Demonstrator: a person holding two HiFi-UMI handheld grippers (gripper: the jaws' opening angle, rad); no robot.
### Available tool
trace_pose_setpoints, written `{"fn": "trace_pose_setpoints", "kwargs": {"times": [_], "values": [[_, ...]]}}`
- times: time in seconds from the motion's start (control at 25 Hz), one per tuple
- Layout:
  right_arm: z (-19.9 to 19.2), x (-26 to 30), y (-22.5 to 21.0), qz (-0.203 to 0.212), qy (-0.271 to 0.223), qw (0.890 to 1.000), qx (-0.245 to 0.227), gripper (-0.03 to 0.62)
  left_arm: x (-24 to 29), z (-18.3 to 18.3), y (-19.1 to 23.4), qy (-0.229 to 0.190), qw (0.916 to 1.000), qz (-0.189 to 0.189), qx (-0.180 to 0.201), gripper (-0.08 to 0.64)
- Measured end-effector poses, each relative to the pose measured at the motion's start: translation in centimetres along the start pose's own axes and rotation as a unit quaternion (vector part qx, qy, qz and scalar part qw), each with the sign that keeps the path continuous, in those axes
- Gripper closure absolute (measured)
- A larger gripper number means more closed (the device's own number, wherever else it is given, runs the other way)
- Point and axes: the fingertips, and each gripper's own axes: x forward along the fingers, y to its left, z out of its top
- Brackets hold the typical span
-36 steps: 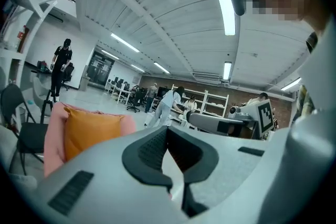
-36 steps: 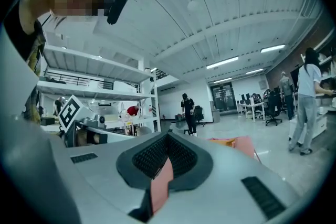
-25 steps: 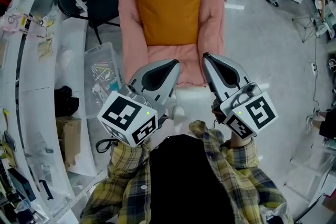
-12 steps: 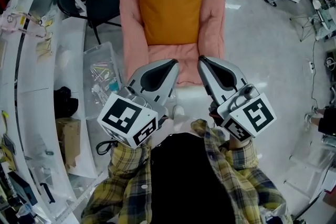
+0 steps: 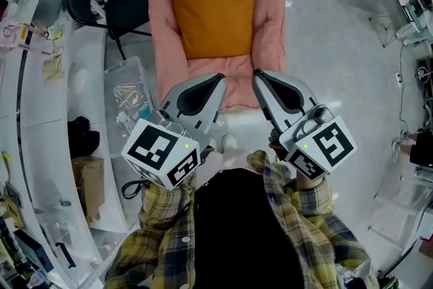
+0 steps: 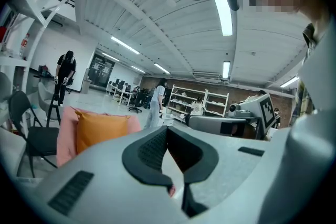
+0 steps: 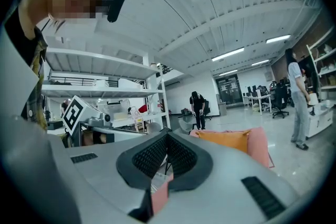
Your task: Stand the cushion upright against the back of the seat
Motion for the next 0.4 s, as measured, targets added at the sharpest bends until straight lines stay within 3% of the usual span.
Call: {"fn": "trace_pose_setpoints", "kwargs": {"times": [0.4], "values": [[0.2, 1.4, 0.9, 0.025, 0.004, 1.0, 0.013, 0.574, 0.4, 0.1, 1.1, 0.004, 1.0, -0.006, -0.005, 0.555]]}}
